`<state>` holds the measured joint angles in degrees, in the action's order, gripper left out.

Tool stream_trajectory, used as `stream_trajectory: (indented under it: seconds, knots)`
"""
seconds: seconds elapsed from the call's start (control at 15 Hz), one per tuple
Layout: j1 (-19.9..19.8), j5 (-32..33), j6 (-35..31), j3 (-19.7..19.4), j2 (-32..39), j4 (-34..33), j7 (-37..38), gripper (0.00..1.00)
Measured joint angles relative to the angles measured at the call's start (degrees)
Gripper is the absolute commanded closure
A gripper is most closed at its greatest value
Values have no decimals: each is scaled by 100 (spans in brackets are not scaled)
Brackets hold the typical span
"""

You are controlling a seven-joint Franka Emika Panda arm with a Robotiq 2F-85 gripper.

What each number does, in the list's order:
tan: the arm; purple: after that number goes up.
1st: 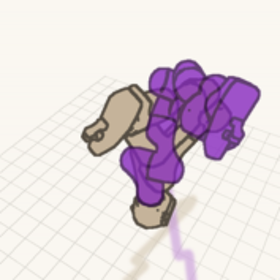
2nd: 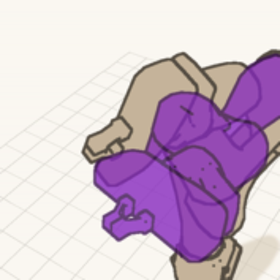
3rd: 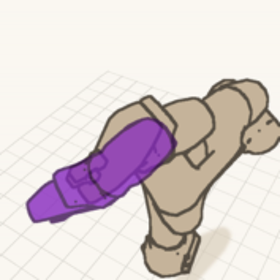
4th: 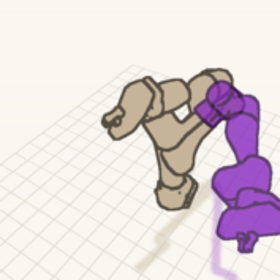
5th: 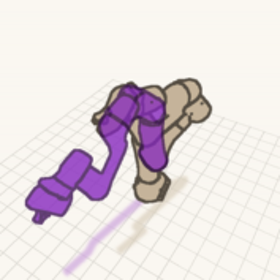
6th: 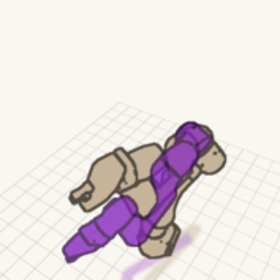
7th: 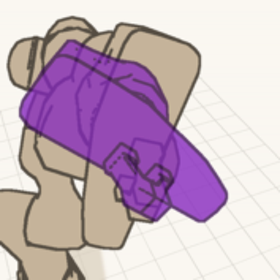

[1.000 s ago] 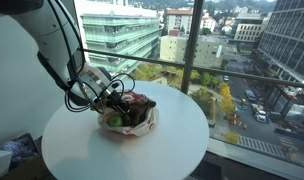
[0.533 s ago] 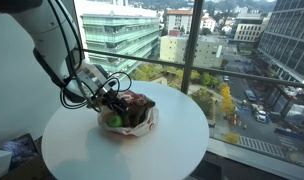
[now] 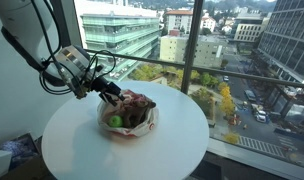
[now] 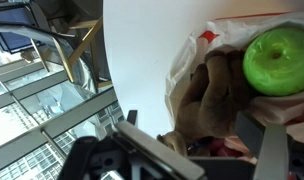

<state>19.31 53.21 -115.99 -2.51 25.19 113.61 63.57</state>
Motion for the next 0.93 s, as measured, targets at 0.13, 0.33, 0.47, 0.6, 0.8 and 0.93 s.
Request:
stream_trajectory:
  seconds: [0.13,0.33,0.47,0.6,0.8,0.93]
  knots:
    - [-51,-229,469,171,-64,9,0,0]
    - [-123,-329,539,285,-71,32,-1,0]
    - [-150,-315,539,311,-36,27,7,0]
    - [-209,-316,570,309,65,-2,89,0]
    - [-446,-333,682,236,263,-77,302,0]
    - [-685,-369,684,148,338,-105,383,0]
